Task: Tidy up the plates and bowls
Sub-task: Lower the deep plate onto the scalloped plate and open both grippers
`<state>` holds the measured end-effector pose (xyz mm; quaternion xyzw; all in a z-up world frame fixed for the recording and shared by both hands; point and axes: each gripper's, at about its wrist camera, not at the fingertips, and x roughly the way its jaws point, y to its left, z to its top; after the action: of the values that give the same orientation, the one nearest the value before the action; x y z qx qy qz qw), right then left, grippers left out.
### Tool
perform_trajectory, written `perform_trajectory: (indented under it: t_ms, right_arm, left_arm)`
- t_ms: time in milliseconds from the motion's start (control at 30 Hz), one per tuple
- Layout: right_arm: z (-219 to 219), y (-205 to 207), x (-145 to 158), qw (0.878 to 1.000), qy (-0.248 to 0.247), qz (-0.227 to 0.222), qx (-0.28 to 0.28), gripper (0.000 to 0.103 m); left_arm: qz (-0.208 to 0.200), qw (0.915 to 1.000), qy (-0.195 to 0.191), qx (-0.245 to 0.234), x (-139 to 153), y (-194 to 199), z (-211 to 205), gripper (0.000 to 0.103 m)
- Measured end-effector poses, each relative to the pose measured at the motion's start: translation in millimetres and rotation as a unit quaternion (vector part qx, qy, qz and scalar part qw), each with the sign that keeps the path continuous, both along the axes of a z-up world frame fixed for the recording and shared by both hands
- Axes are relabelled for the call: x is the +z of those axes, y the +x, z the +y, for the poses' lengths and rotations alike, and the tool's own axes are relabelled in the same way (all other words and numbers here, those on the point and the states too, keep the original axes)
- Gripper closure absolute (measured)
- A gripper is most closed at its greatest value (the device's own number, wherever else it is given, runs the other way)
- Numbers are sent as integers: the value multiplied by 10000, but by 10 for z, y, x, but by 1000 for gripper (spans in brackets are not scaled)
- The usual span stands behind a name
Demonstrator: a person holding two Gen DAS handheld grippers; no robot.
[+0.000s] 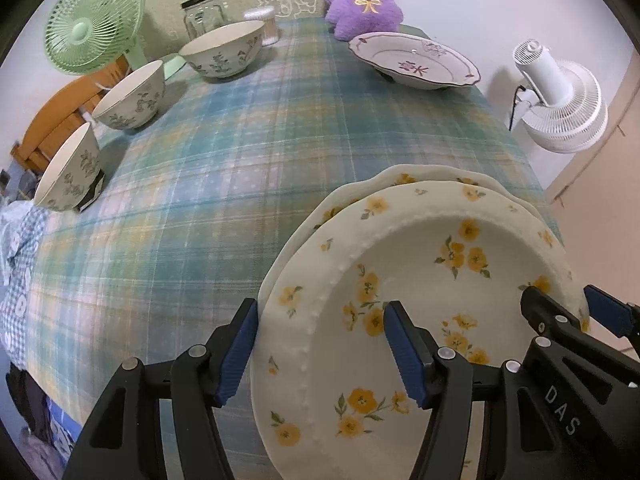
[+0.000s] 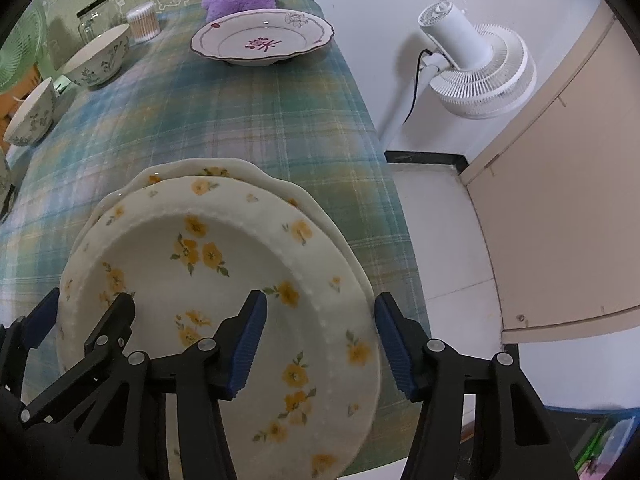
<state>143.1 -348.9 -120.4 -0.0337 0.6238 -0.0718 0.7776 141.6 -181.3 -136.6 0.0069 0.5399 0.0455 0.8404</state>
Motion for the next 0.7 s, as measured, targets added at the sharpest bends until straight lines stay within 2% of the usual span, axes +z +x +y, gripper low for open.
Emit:
perform_trajectory:
  t_ms: [500,700]
  right_arm:
    - [-77,111,-75,9998,163,-60,35,42]
    - [-89,215,22,9992,304,-174,194,42]
  left_arm:
    - [-135,9995,41,273,-26,95,-13,36]
    - [-123,9997,-56,210,63,210,24,31]
